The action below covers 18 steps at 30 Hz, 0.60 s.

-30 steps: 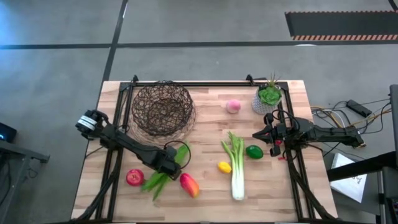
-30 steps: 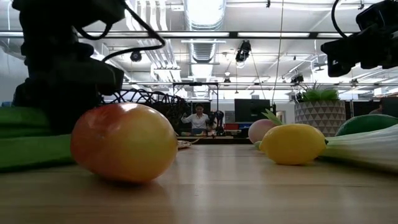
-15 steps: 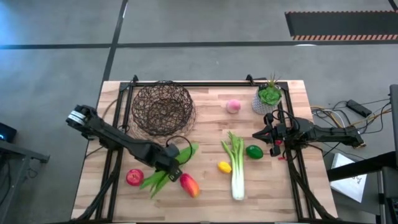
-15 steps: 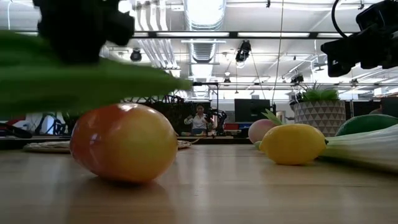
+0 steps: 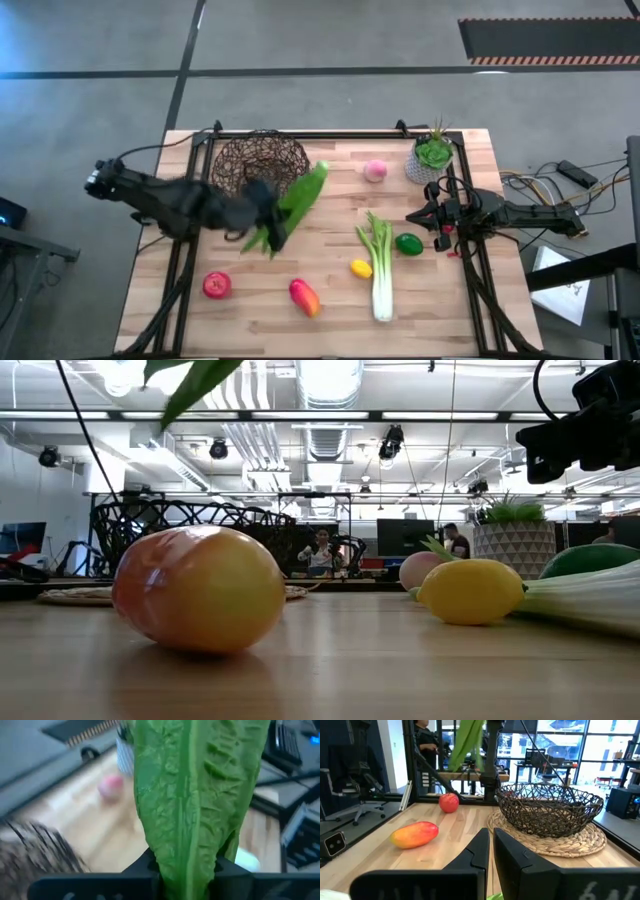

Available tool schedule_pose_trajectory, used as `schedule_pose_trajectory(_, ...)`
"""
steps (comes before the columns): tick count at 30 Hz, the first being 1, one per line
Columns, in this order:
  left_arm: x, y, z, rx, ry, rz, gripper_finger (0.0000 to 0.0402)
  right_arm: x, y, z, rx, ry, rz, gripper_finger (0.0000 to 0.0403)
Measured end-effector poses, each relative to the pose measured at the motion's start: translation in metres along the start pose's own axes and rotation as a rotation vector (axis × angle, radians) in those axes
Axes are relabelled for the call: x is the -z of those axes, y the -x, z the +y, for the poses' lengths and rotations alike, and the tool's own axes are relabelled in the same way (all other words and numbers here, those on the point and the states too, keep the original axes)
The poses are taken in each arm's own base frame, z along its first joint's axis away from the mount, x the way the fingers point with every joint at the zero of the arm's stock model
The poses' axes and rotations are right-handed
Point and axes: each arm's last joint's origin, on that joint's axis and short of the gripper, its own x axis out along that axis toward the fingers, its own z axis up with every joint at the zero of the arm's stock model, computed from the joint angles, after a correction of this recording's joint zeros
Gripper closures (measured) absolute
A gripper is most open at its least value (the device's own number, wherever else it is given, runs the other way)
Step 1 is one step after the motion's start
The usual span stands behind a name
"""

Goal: Build produce basket
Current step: Put the green lettuce into the black mesh basket

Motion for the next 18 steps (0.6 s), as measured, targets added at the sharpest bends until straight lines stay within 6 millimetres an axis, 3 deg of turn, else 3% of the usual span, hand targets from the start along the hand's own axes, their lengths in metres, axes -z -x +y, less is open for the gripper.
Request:
schedule_pose_trajectory(4,-0.035,0.003,0.019,0.01,-0.055,-0.018,0.0376,0.0,0.0,0.0,0.0,0.0,0.0,0.0385)
schedule_pose_trajectory(9,-0.066,0.0,0.058,-0.081,-0.098,0.142,0.0376,0.0,0.0,0.0,0.0,0.0,0.0,0.0385)
schedule_pose_trajectory(13,-0.079,-0.008,0.093,-0.235,-0.121,0.349,0.0376,0.0,0.0,0.0,0.0,0.0,0.0,0.0385)
schedule_pose_trajectory(18,-0.074,-0.031,0.127,-0.361,-0.169,0.64,0.0375,0.0,0.0,0.0,0.0,0.0,0.0,0.0385)
